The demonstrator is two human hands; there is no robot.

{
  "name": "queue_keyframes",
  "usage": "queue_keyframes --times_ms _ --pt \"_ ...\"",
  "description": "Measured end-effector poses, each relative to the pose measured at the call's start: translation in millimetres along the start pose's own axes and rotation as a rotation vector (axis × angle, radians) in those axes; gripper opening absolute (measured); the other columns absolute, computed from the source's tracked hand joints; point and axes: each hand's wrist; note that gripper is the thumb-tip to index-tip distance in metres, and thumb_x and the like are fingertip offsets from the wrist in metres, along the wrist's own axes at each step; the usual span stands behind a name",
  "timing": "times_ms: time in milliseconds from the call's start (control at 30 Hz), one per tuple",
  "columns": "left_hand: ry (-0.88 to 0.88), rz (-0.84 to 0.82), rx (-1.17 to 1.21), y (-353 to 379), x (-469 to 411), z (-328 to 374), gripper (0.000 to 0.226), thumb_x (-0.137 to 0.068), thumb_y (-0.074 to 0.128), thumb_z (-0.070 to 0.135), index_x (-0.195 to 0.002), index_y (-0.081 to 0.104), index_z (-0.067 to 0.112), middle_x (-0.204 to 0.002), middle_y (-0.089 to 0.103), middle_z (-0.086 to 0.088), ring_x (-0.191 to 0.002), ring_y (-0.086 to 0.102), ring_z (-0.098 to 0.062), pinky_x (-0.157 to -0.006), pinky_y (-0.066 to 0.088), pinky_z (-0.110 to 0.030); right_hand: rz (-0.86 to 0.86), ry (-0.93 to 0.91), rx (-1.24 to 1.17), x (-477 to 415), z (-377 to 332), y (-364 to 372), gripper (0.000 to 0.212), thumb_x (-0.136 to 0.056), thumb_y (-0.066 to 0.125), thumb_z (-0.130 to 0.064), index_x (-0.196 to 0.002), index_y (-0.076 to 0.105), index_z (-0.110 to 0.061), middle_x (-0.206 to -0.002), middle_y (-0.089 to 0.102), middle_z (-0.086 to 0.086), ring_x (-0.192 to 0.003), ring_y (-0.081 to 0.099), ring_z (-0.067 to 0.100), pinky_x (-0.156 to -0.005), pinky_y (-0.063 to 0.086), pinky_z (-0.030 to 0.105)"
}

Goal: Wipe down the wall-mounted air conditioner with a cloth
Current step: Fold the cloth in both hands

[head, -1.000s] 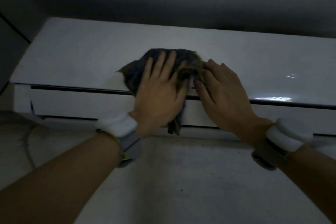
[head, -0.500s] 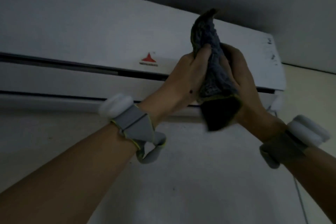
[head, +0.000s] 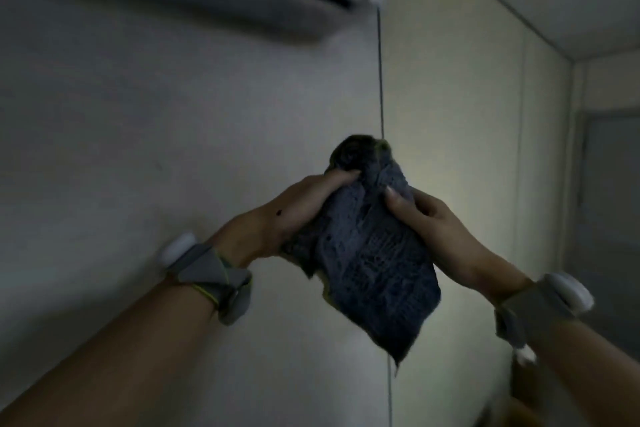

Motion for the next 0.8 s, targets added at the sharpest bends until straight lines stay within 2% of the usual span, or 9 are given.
queue_keyframes --times_ms 100,233,367,500,600,700,733,767,800 --pt "-0.143 -0.167 0.065 53 -4 -91 0.037 -0.098 0.054 0.039 -0.117 0.069 0.012 -0.117 0.073 -0.009 -0.109 0.068 -0.029 -0.100 0.051 -0.041 0.060 0.249 0.061 61 88 -32 0.040 -0.082 0.064 -0.042 -0.108 0.068 -0.012 -0.107 0.074 0.004 -0.101 0.070 0.019 -0.086 0.057 0.032" --pt "-0.310 -0.160 0.020 86 -10 -189 0.027 -0.097 0.056 0.040 -0.105 0.068 0.018 -0.106 0.074 -0.002 -0.097 0.071 -0.017 -0.089 0.055 -0.028 0.109 0.430 0.191 116 167 -55 0.027 -0.083 0.069 -0.032 -0.093 0.066 -0.007 -0.084 0.068 0.005 -0.076 0.065 0.013 -0.063 0.051 0.023" --pt "-0.531 -0.296 -0.018 145 8 -316 0.062 -0.088 0.051 0.066 -0.113 0.067 0.011 -0.110 0.073 -0.006 -0.100 0.071 -0.020 -0.093 0.056 -0.032 0.045 0.694 0.294 205 265 -54 0.037 -0.084 0.068 -0.034 -0.099 0.063 -0.001 -0.089 0.069 0.010 -0.080 0.068 0.016 -0.069 0.055 0.031" --pt "-0.686 -0.273 0.088 208 47 -432 0.044 -0.097 0.048 0.052 -0.096 0.066 0.011 -0.095 0.070 -0.005 -0.086 0.068 -0.017 -0.073 0.054 -0.020 0.034 0.982 0.298 292 345 -36 0.013 -0.093 0.062 -0.030 -0.086 0.059 -0.020 -0.076 0.065 -0.011 -0.074 0.064 0.006 -0.065 0.049 0.021" --pt "-0.771 -0.273 0.119 251 79 -518 0.061 -0.089 0.056 0.061 -0.104 0.066 0.002 -0.097 0.071 -0.016 -0.091 0.068 -0.030 -0.082 0.057 -0.038 0.035 1.141 0.372 338 399 -27 0.017 -0.095 0.061 -0.028 -0.088 0.058 -0.013 -0.080 0.062 0.004 -0.070 0.059 0.014 -0.060 0.043 0.016" --pt "-0.893 -0.265 0.078 280 107 -561 0.076 -0.092 0.057 0.053 -0.116 0.053 -0.019 -0.080 0.055 -0.036 -0.065 0.060 -0.031 -0.056 0.049 -0.031 0.033 1.235 0.467 378 430 -18 0.013 -0.095 0.061 -0.026 -0.088 0.061 -0.015 -0.083 0.065 0.005 -0.070 0.058 0.011 -0.060 0.042 0.014" --pt "-0.931 -0.274 0.127 302 117 -598 0.070 -0.096 0.053 0.045 -0.124 0.047 -0.019 -0.089 0.057 -0.038 -0.072 0.062 -0.037 -0.060 0.033 -0.015 0.025 1.278 0.453 411 472 -19 0.011 -0.095 0.061 -0.026 -0.089 0.062 -0.017 -0.084 0.066 0.003 -0.074 0.060 0.013 -0.064 0.045 0.017" --pt "-0.959 -0.313 0.094 309 121 -607 0.066 -0.099 0.049 0.041 -0.132 0.042 -0.016 -0.111 0.056 -0.040 -0.091 0.060 -0.046 -0.083 0.030 -0.026 0.006 1.323 0.460 417 478 -18 0.010 -0.095 0.061 -0.026 -0.092 0.063 -0.017 -0.086 0.068 0.002 -0.078 0.062 0.015 -0.069 0.048 0.022" --pt "-1.009 -0.348 0.073 327 125 -639 0.063 -0.102 0.046 0.039 -0.139 0.038 -0.011 -0.129 0.051 -0.036 -0.108 0.055 -0.048 -0.050 0.037 -0.009 -0.006 1.341 0.452 440 515 -19 0.010 -0.094 0.062 -0.026 -0.095 0.063 -0.016 -0.089 0.068 0.002 -0.082 0.064 0.017 -0.073 0.050 0.028"
Point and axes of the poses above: each hand's wrist, its own x-axis away from the middle knuckle, its own y-axis out of the palm, z = x × y
